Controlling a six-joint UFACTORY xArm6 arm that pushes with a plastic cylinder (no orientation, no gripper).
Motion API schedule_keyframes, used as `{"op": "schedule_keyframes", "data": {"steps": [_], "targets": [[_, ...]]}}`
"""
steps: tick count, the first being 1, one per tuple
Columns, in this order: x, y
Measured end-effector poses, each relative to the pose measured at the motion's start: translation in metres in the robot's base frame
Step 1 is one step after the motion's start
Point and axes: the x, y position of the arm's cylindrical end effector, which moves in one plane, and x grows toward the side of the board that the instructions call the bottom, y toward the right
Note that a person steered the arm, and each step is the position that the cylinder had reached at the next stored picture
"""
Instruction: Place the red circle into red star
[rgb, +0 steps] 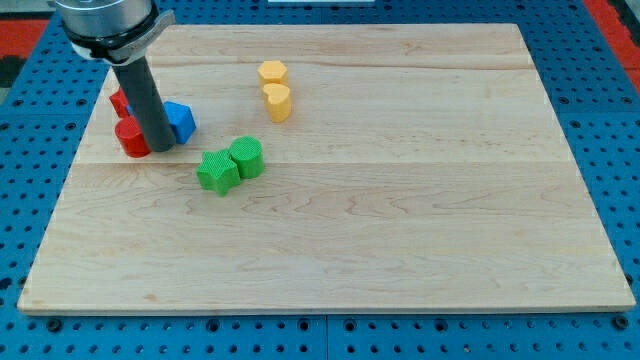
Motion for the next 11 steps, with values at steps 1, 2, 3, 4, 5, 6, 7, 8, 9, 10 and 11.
{"op": "schedule_keyframes", "data": {"steps": [1, 2, 3, 4, 5, 6, 7, 8, 9, 10, 11], "targets": [[0.005, -0.052], [0.011, -0.069], [0.035, -0.084], [0.023, -0.089], [-0.004, -0.089], [-0.017, -0.090], [-0.019, -0.096], [-0.019, -0.098], [-0.008, -0.108], [-0.014, -0.108], [-0.041, -0.107]]}}
